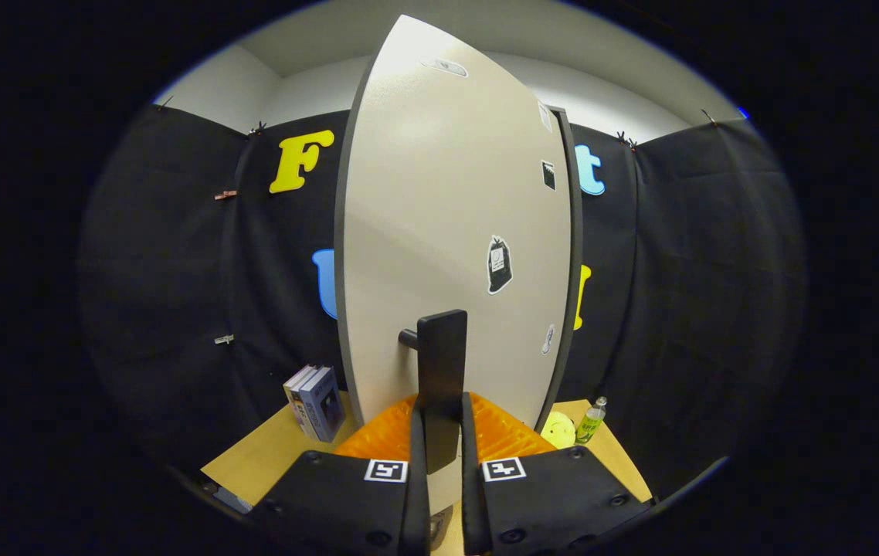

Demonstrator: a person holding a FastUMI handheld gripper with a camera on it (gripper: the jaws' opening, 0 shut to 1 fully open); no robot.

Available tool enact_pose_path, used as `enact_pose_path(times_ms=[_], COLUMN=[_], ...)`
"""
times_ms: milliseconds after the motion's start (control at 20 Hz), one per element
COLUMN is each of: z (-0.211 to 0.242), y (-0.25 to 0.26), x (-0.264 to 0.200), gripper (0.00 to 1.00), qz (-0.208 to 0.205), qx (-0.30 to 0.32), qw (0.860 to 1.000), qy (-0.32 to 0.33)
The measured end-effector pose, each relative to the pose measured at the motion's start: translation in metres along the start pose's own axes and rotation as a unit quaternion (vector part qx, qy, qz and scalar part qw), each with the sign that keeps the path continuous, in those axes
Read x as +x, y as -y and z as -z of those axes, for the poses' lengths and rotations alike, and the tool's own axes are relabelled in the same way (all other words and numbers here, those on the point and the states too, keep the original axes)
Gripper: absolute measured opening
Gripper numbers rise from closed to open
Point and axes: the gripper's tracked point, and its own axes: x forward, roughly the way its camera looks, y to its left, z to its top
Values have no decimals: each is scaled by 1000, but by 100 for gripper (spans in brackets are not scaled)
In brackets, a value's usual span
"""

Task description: Open the shoe cabinet door, grab the shoes and put them into the shoe cabinet, then close the shoe cabinet door.

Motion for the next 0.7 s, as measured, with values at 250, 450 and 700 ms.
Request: enact_pose_path(times_ms=[250, 450, 700], z=[1, 2, -6], y=[23, 44, 70], x=[-12, -22, -39], gripper=[20, 20, 19], qz=[7, 23, 47], qx=[4, 9, 6], qw=[1000, 1000, 999], qy=[-4, -6, 4])
